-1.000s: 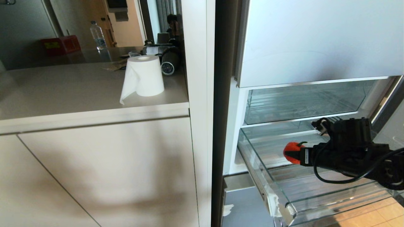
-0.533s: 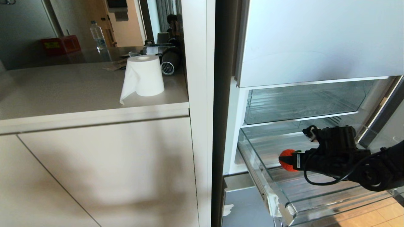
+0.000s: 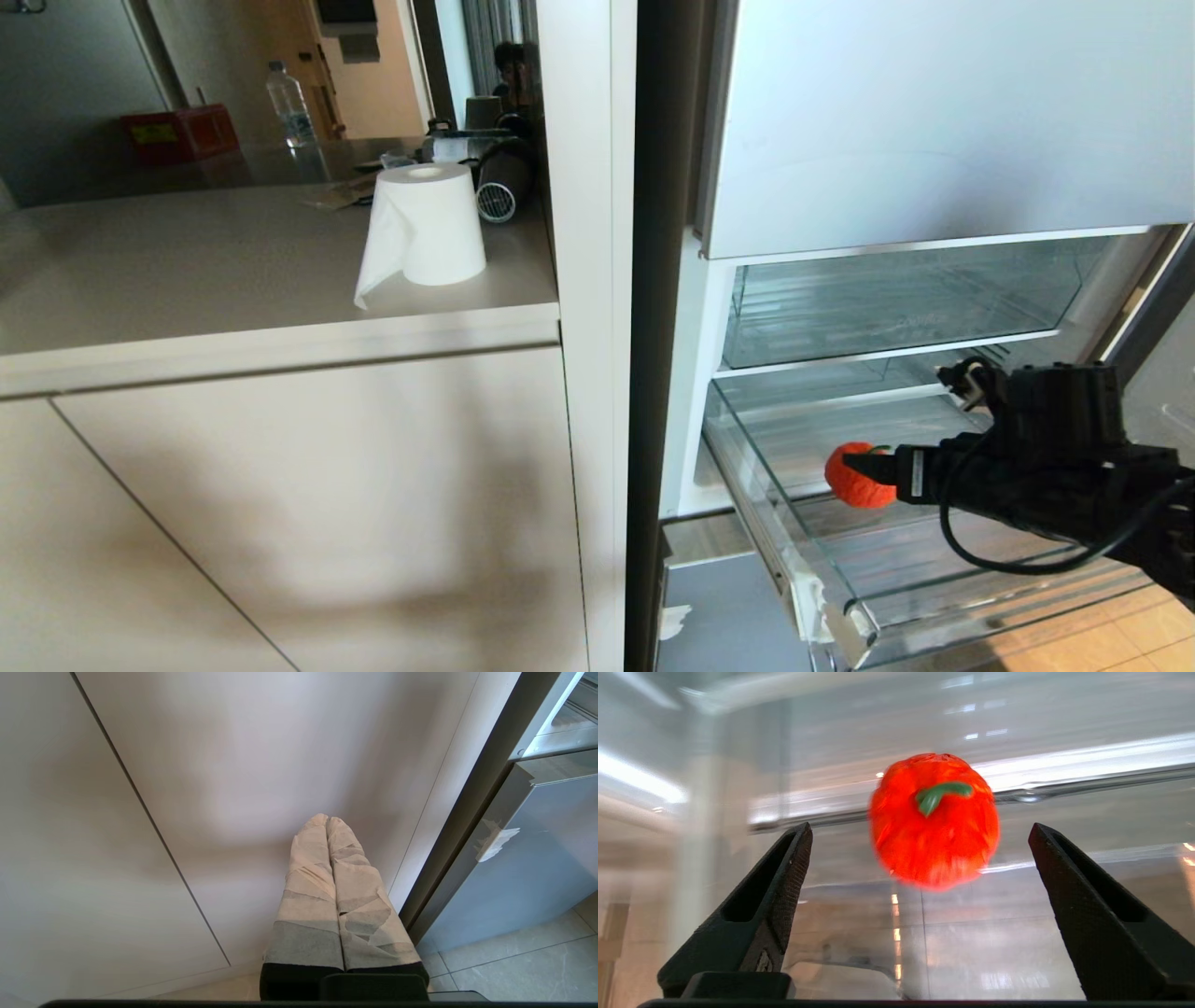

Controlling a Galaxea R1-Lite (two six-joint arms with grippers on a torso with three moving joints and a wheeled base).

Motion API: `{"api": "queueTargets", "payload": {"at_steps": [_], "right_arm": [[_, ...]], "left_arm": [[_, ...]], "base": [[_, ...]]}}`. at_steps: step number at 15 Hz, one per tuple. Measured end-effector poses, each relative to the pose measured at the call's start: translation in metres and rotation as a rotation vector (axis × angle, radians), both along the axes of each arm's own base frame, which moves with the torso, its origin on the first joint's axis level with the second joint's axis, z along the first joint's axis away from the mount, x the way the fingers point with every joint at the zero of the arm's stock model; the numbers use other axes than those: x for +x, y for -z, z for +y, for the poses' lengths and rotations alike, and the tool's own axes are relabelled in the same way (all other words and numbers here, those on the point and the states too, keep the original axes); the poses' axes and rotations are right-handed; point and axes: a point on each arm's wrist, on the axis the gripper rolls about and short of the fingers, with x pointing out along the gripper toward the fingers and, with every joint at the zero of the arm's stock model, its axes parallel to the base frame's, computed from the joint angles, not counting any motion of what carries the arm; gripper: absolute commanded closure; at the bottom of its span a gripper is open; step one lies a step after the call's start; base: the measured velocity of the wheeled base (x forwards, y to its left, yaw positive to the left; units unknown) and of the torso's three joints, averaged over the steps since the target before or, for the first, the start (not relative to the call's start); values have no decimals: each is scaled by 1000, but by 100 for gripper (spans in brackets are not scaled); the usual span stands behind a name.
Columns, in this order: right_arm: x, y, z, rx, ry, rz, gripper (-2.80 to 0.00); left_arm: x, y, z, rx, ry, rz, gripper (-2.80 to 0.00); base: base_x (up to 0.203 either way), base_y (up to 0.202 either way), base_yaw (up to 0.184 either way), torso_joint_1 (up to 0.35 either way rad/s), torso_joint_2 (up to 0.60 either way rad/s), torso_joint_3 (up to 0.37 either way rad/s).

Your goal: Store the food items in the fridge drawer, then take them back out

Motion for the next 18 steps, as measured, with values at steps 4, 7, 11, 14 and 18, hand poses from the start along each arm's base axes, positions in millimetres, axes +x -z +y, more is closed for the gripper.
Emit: {"api": "queueTargets", "payload": {"at_steps": [4, 7, 11, 14, 18], "right_arm": [[-58, -33, -7, 5, -5, -71, 0], [-102, -48, -13, -3, 13, -149, 0], [-159, -51, -22, -97, 39, -215, 0], [-200, -38, -28, -140, 33, -152, 0], [-233, -11, -32, -181, 4, 97, 0]], "left_arm": [[0, 0, 0, 0, 0, 0, 0], [0, 0, 0, 0, 0, 0, 0], [0, 0, 0, 0, 0, 0, 0], [0, 0, 0, 0, 0, 0, 0], [0, 0, 0, 0, 0, 0, 0]], "base": [[0, 0, 0, 0, 0, 0], [0, 0, 0, 0, 0, 0], [0, 0, 0, 0, 0, 0], [0, 0, 0, 0, 0, 0], [0, 0, 0, 0, 0, 0]]}}
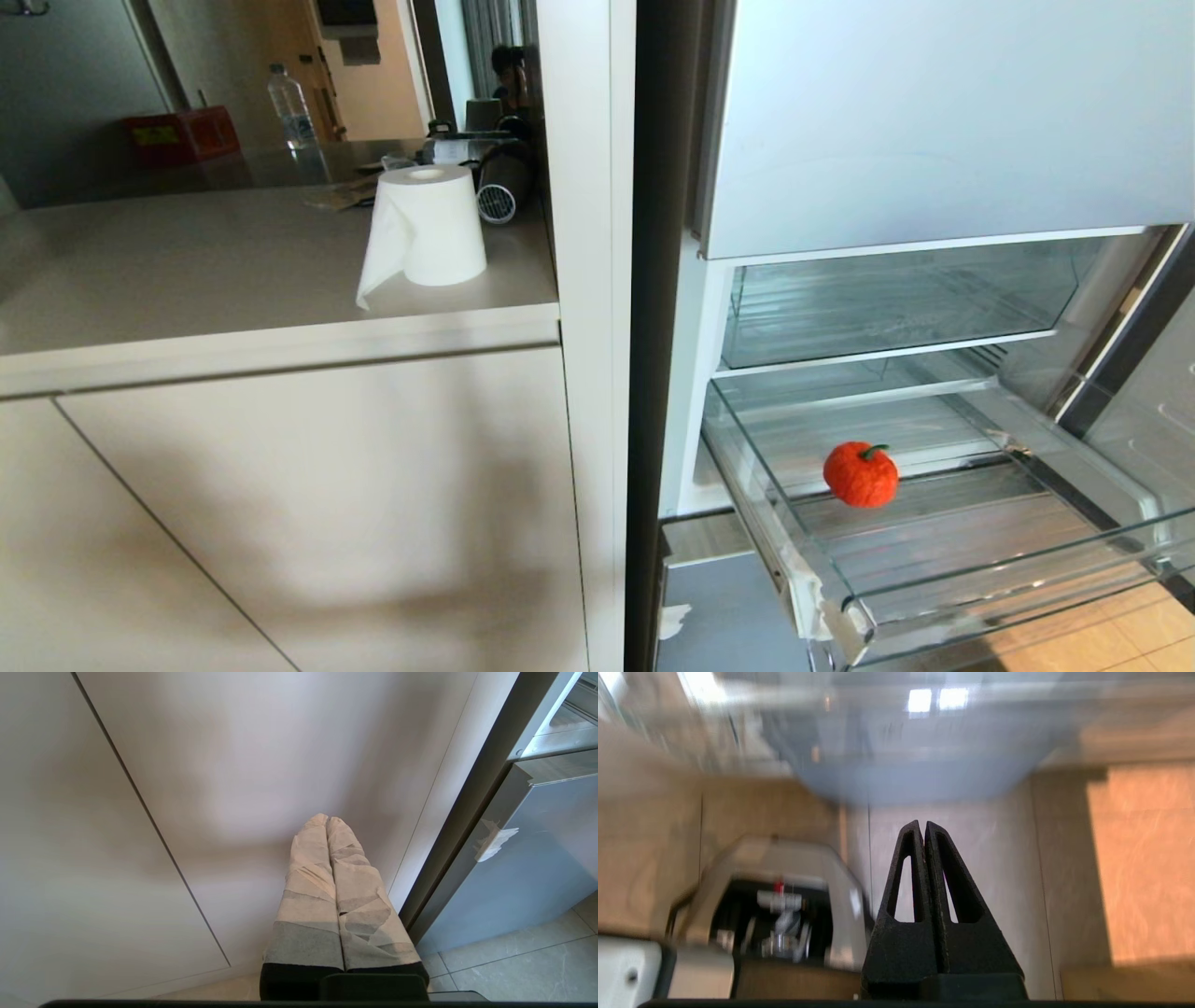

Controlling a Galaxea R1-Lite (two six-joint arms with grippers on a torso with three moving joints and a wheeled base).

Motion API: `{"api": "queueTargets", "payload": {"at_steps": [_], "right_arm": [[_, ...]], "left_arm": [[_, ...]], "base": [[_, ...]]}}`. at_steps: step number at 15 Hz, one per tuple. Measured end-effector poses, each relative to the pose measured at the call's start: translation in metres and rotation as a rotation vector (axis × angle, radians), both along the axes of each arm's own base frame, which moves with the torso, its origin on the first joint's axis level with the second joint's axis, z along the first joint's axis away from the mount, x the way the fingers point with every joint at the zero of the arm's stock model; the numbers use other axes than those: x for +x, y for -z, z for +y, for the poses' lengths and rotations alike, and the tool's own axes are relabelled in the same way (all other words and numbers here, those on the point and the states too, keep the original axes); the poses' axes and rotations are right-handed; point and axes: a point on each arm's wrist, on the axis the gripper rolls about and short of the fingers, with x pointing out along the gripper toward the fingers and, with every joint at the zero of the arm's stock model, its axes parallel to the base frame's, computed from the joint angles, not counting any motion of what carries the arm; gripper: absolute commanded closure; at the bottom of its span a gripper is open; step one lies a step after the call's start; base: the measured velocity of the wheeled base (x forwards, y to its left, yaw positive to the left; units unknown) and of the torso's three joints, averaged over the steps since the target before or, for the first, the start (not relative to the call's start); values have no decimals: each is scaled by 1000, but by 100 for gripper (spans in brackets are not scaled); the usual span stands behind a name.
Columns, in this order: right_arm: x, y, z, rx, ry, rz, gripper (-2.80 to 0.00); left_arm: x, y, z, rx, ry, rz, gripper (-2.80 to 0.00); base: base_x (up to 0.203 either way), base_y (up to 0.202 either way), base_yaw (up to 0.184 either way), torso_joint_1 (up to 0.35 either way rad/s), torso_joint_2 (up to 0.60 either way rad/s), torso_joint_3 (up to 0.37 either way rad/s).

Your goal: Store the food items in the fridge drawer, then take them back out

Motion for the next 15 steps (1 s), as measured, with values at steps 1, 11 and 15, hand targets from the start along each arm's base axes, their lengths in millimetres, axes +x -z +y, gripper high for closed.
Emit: {"api": "queueTargets", "payload": {"at_steps": [1, 11, 15], "right_arm": [[1, 2, 0, -3, -6, 33, 0], [105, 26, 21, -3, -59, 139, 0], [77, 40, 17, -7, -66, 162, 0]], "left_arm": [[0, 0, 0, 0, 0, 0, 0], [0, 0, 0, 0, 0, 0, 0], [0, 0, 0, 0, 0, 0, 0]], "base": [[0, 0, 0, 0, 0, 0], [0, 0, 0, 0, 0, 0], [0, 0, 0, 0, 0, 0]]}}
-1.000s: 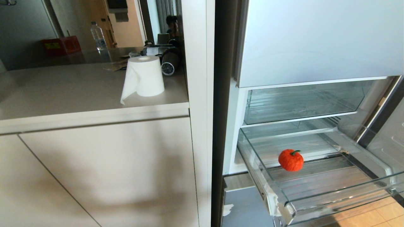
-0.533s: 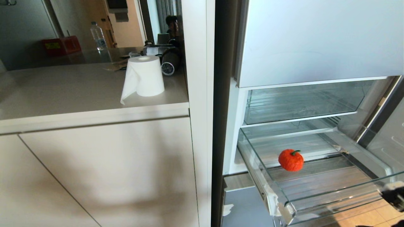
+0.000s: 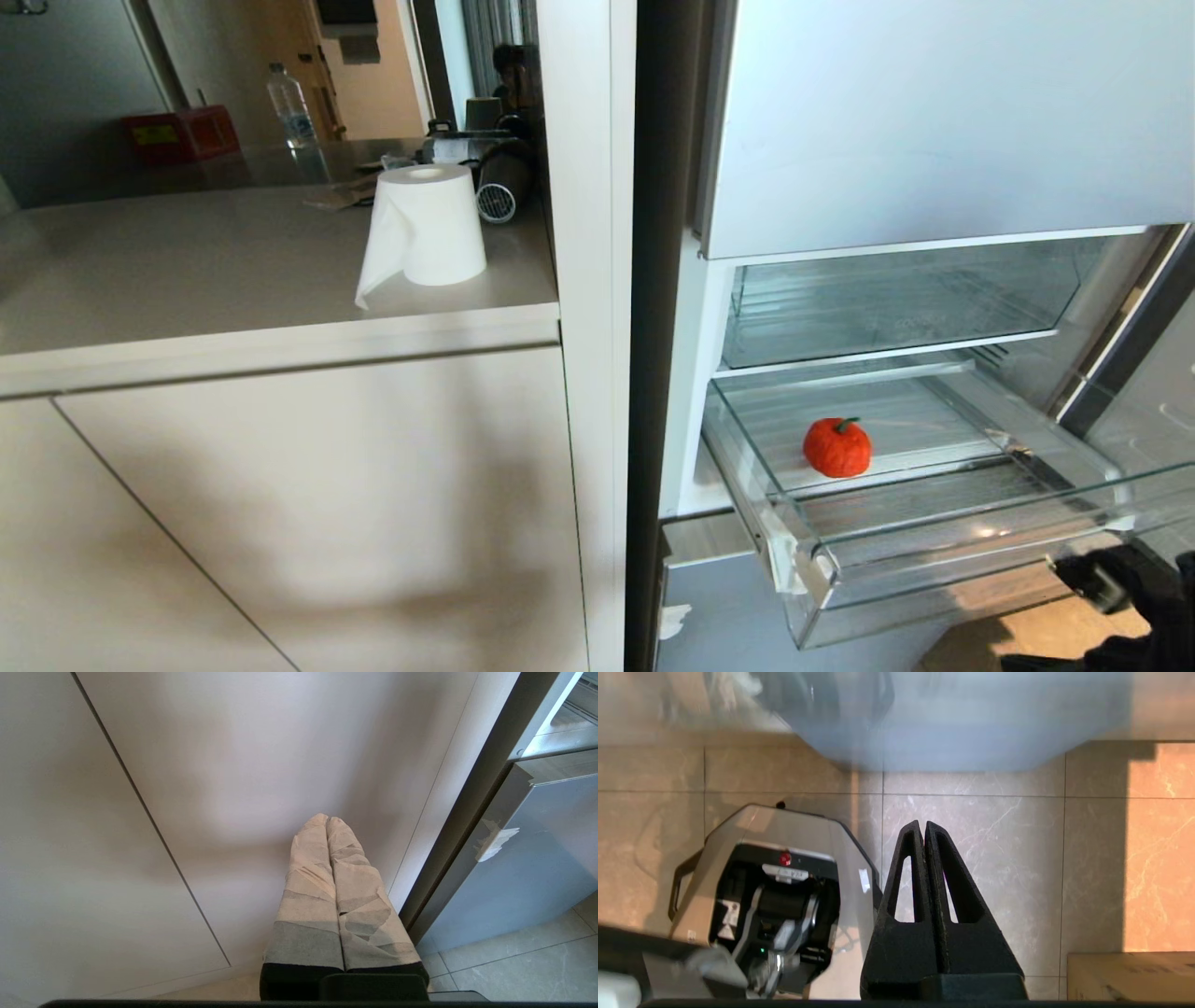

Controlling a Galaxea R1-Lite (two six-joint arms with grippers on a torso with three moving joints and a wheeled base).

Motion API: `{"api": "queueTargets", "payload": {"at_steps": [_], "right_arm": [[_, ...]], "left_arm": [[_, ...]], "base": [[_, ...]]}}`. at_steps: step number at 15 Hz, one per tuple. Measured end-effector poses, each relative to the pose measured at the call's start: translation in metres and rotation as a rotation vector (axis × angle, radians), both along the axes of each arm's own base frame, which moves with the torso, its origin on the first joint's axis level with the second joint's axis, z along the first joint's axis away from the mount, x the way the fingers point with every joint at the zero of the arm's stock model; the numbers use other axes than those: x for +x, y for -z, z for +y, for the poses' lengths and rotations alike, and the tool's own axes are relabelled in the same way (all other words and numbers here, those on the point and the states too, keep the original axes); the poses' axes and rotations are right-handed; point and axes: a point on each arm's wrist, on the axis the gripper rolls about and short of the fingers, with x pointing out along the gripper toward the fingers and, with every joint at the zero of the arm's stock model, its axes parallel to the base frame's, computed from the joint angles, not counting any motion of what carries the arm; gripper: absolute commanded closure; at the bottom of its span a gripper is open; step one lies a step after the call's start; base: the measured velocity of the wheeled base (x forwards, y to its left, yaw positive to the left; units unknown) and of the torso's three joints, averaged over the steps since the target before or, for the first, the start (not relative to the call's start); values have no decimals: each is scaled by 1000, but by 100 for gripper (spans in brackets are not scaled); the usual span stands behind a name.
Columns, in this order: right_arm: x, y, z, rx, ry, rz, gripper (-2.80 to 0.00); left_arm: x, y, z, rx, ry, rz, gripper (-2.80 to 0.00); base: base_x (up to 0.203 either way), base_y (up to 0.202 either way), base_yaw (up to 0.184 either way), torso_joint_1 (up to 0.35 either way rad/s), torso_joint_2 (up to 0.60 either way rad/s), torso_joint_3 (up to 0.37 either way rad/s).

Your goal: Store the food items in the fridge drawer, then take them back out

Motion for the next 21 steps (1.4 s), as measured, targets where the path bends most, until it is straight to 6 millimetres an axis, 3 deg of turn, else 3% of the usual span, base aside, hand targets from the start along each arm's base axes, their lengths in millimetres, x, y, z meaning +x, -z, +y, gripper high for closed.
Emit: {"api": "queueTargets", "payload": {"at_steps": [4, 9, 11, 13, 18, 21], "right_arm": [[-55, 1, -13, 9, 66, -139, 0], [-98, -16, -33, -13, 634, -481, 0], [-108, -10, -31, -30, 734, -524, 0], [-114, -2, -28, -61, 666, -524, 0], [-129, 11, -22, -19, 186, -571, 0], [-140, 15, -22, -37, 110, -715, 0]], "left_arm": [[0, 0, 0, 0, 0, 0, 0], [0, 0, 0, 0, 0, 0, 0], [0, 0, 0, 0, 0, 0, 0], [0, 0, 0, 0, 0, 0, 0], [0, 0, 0, -1, 0, 0, 0], [0, 0, 0, -1, 0, 0, 0]], "base": [[0, 0, 0, 0, 0, 0], [0, 0, 0, 0, 0, 0], [0, 0, 0, 0, 0, 0], [0, 0, 0, 0, 0, 0], [0, 0, 0, 0, 0, 0], [0, 0, 0, 0, 0, 0]]}}
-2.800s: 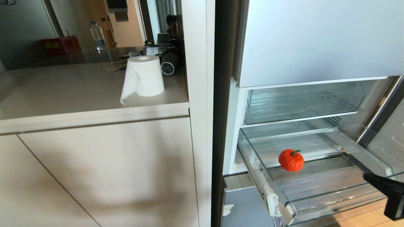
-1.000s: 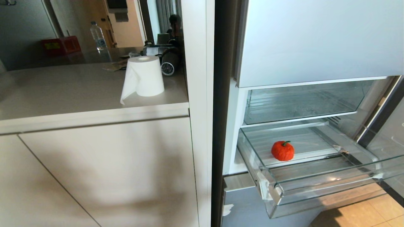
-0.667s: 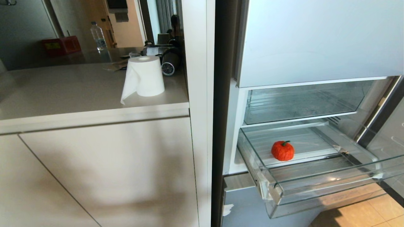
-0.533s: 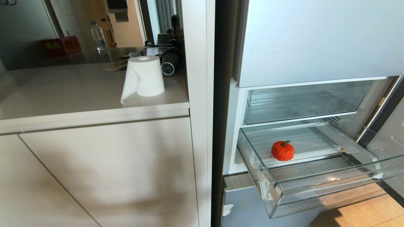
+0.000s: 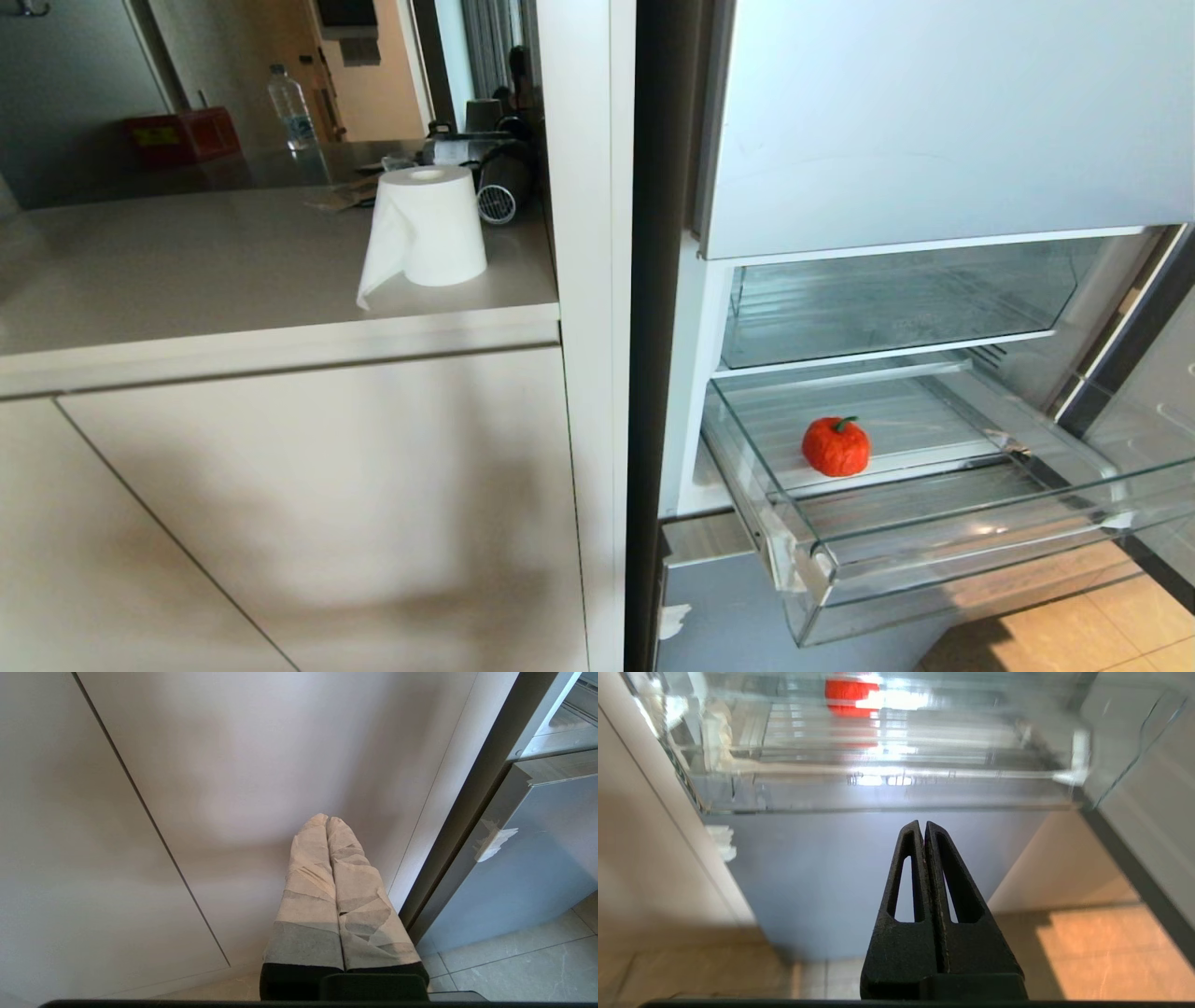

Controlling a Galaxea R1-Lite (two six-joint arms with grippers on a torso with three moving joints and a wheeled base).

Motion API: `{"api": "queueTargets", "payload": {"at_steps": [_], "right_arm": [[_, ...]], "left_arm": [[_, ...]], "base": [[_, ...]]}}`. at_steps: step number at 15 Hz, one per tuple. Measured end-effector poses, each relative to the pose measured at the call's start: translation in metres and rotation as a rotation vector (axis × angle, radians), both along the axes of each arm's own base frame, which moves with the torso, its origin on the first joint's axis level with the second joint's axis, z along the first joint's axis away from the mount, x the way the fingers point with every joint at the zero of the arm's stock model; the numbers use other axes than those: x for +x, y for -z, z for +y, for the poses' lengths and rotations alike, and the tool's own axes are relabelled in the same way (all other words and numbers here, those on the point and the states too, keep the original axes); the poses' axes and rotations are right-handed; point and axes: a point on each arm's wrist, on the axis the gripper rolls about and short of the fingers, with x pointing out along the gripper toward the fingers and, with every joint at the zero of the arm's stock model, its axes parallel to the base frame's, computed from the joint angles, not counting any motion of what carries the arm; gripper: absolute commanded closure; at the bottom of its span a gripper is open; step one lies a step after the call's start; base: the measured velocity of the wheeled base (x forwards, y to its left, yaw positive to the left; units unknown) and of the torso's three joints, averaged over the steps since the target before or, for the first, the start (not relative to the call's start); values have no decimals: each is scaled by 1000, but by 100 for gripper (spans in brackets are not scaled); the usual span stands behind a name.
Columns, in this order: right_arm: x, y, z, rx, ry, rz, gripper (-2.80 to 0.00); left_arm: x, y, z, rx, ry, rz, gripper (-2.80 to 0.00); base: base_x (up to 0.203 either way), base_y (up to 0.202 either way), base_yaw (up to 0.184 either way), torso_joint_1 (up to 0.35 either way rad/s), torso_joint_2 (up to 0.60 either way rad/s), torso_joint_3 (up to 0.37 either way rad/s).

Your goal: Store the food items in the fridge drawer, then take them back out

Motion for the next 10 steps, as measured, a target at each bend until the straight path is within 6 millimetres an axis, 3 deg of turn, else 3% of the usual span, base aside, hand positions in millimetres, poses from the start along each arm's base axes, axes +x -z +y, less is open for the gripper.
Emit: {"api": "queueTargets", "payload": {"at_steps": [10], "right_arm": [[-6, 4, 0, 49, 10, -85, 0]], "left_arm": [[0, 0, 0, 1, 0, 0, 0]], "base": [[0, 0, 0, 0, 0, 0]]}}
